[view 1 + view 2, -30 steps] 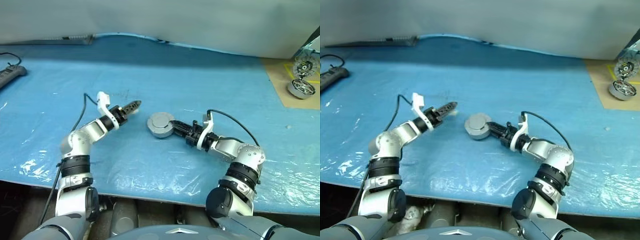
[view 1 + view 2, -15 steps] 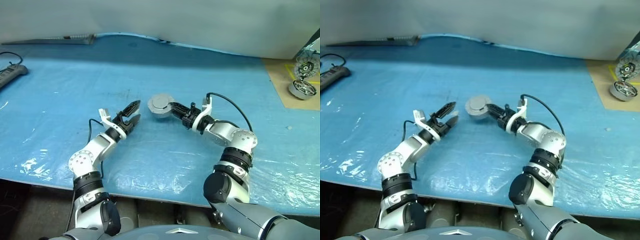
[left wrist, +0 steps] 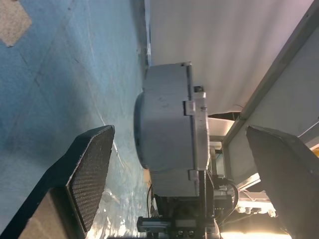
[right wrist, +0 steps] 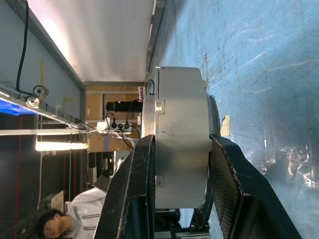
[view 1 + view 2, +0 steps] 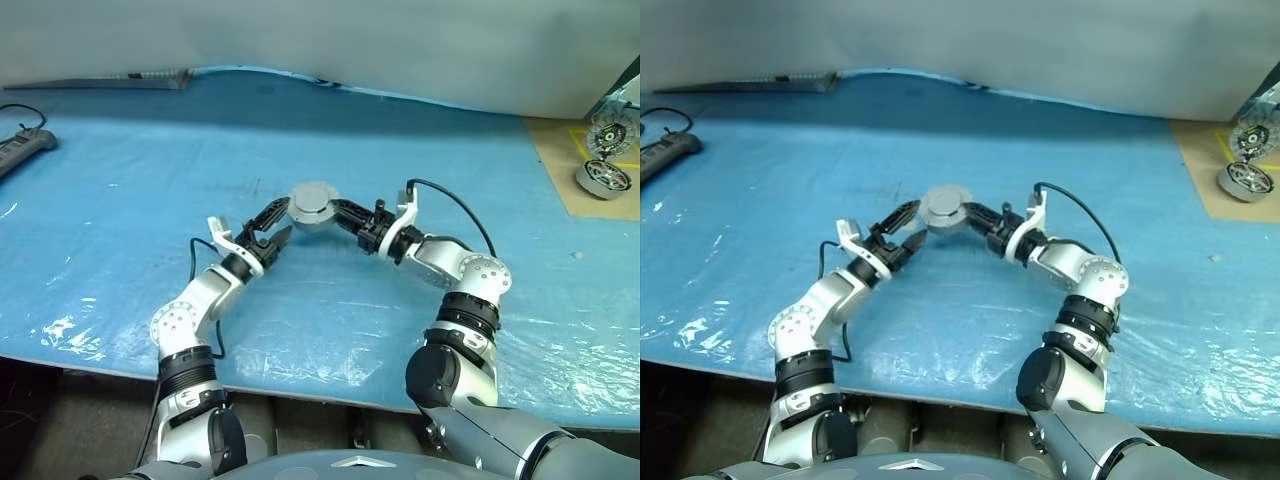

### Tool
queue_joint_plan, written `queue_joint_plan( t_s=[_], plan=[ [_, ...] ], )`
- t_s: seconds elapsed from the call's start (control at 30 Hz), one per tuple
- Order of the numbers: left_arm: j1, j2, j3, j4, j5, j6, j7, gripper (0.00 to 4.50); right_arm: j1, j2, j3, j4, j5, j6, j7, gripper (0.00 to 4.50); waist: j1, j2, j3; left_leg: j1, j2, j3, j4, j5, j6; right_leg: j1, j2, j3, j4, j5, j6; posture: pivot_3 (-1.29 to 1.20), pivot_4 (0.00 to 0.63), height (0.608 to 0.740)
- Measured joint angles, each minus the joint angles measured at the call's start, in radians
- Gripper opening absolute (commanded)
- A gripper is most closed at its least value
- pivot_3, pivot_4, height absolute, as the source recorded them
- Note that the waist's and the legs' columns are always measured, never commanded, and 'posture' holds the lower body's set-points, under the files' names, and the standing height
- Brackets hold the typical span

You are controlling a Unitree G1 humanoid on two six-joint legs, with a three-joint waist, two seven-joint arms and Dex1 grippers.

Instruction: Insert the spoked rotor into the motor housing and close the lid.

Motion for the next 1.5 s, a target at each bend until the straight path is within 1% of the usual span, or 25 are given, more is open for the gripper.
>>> queue_joint_plan(
  t_s=[0.33,0.53,0.63,0.77,0.8,0.87,0.93,0.97,1.03,1.07,1.1,1.13,1.2,1.27,1.3,1.37,1.5],
  plan=[
    [-0.052,0.033,-0.040,0.107,0.008,-0.039,-0.092,4.50,0.018,0.003,0.062,-0.036,0.132,0.015,-0.090,1.13,0.000,0.000,0.000,0.000,0.000,0.000,0.002,0.000,0.000,0.000,0.000,0.000,0.001,0.001,0.001,0.00,0.150,0.740],
    [-0.056,0.030,-0.068,0.114,0.008,-0.034,-0.111,4.50,0.052,0.004,0.109,-0.036,0.190,-0.001,-0.124,1.13,0.001,0.000,0.000,0.000,0.000,0.000,0.003,0.000,0.000,0.000,0.000,0.000,0.002,0.001,0.001,0.00,0.150,0.740],
    [-0.057,0.026,-0.070,0.114,0.008,-0.034,-0.108,3.87,0.072,0.005,0.140,-0.036,0.215,-0.012,-0.138,1.13,0.001,0.000,0.000,0.000,0.000,0.000,0.004,0.000,0.000,0.000,0.000,0.000,0.003,0.001,0.001,0.00,0.150,0.740],
    [-0.055,0.024,-0.069,0.114,-0.001,-0.031,-0.101,2.58,0.099,0.007,0.174,-0.036,0.247,-0.025,-0.151,1.13,0.001,0.000,0.000,0.000,0.000,-0.001,0.007,0.000,0.000,0.000,0.000,0.000,0.005,0.001,0.001,0.00,0.150,0.740],
    [-0.050,0.021,-0.068,0.109,-0.018,-0.029,-0.098,2.43,0.108,0.008,0.180,-0.038,0.263,-0.030,-0.147,1.13,0.001,0.000,0.000,0.000,0.000,-0.001,0.007,0.000,0.000,0.000,-0.001,0.000,0.005,0.001,0.001,0.00,0.150,0.740],
    [-0.038,0.021,-0.068,0.093,-0.031,-0.027,-0.085,2.43,0.120,0.007,0.202,-0.049,0.266,-0.042,-0.142,1.13,0.001,0.000,0.000,0.000,0.000,-0.001,0.007,0.000,0.000,0.000,-0.001,0.000,0.006,0.001,0.001,0.00,0.150,0.740],
    [-0.021,0.025,-0.068,0.079,-0.048,-0.024,-0.069,2.43,0.151,-0.012,0.267,-0.094,0.238,-0.072,-0.101,1.13,0.001,0.000,0.000,0.000,0.000,-0.001,0.008,0.000,0.000,0.000,-0.001,0.000,0.006,0.001,0.001,0.00,0.150,0.740],
    [-0.016,0.026,-0.069,0.078,-0.053,-0.021,-0.064,2.43,0.167,-0.039,0.318,-0.119,0.204,-0.095,-0.060,1.13,0.001,0.000,0.000,0.000,0.000,-0.001,0.008,0.000,0.000,0.001,-0.001,0.000,0.006,0.001,0.001,0.00,0.150,0.740],
    [-0.007,0.033,-0.070,0.078,-0.055,-0.019,-0.064,2.43,0.202,-0.127,0.471,-0.181,0.114,-0.179,0.051,1.85,0.003,0.000,0.000,-0.001,0.000,-0.002,0.009,0.000,0.000,0.002,-0.001,0.000,0.006,0.001,0.002,0.00,0.150,0.740],
    [-0.007,0.042,-0.076,0.078,-0.042,-0.024,-0.044,2.43,0.223,-0.203,0.592,-0.243,0.014,-0.259,0.118,2.19,0.004,0.000,0.000,0.000,0.000,-0.003,0.010,0.000,0.000,0.003,-0.001,-0.001,0.006,0.001,0.002,0.00,0.150,0.740],
    [-0.007,0.058,-0.080,0.084,-0.024,-0.032,-0.030,2.42,0.235,-0.259,0.669,-0.280,-0.066,-0.314,0.155,2.52,0.005,0.000,0.000,0.001,0.000,-0.004,0.010,0.000,0.000,0.005,-0.001,-0.001,0.005,0.002,0.003,0.00,0.150,0.740],
    [-0.007,0.075,-0.076,0.092,-0.007,-0.045,-0.024,2.42,0.254,-0.302,0.716,-0.297,-0.138,-0.370,0.185,2.96,0.005,-0.001,0.000,0.001,0.000,-0.006,0.011,0.000,0.000,0.007,-0.001,-0.003,0.005,0.002,0.003,0.00,0.150,0.740],
    [-0.031,0.111,-0.073,0.135,0.037,-0.079,-0.032,2.42,0.307,-0.389,0.824,-0.311,-0.297,-0.510,0.240,3.59,0.006,-0.001,0.000,0.000,0.000,-0.007,0.012,0.000,0.000,0.007,-0.001,-0.003,0.005,0.002,0.003,0.00,0.150,0.740],
    [-0.082,0.154,-0.067,0.209,0.091,-0.125,-0.062,2.42,0.356,-0.439,0.911,-0.316,-0.431,-0.634,0.289,4.30,0.006,-0.001,0.000,0.000,0.000,-0.007,0.013,0.000,0.000,0.007,-0.001,-0.003,0.005,0.002,0.004,0.00,0.150,0.740],
    [-0.112,0.169,-0.066,0.250,0.116,-0.144,-0.082,2.42,0.374,-0.447,0.932,-0.316,-0.467,-0.678,0.309,4.50,0.006,-0.001,0.000,0.000,-0.001,-0.007,0.013,0.000,0.000,0.007,-0.001,-0.002,0.005,0.002,0.005,0.00,0.150,0.740],
    [-0.184,0.192,-0.067,0.346,0.166,-0.181,-0.132,2.42,0.403,-0.440,0.943,-0.321,-0.508,-0.751,0.336,4.50,0.006,-0.002,0.001,-0.001,-0.002,-0.007,0.014,0.000,0.000,0.007,-0.002,-0.001,0.005,0.003,0.005,0.00,0.150,0.740],
    [-0.380,0.251,-0.073,0.644,0.298,-0.277,-0.252,2.42,0.457,-0.451,0.946,-0.351,-0.619,-0.914,0.355,4.50,0.009,-0.005,0.002,-0.002,-0.003,-0.008,0.015,0.000,0.001,0.006,-0.002,0.000,0.005,0.004,0.007,0.00,0.150,0.740]
  ],
)
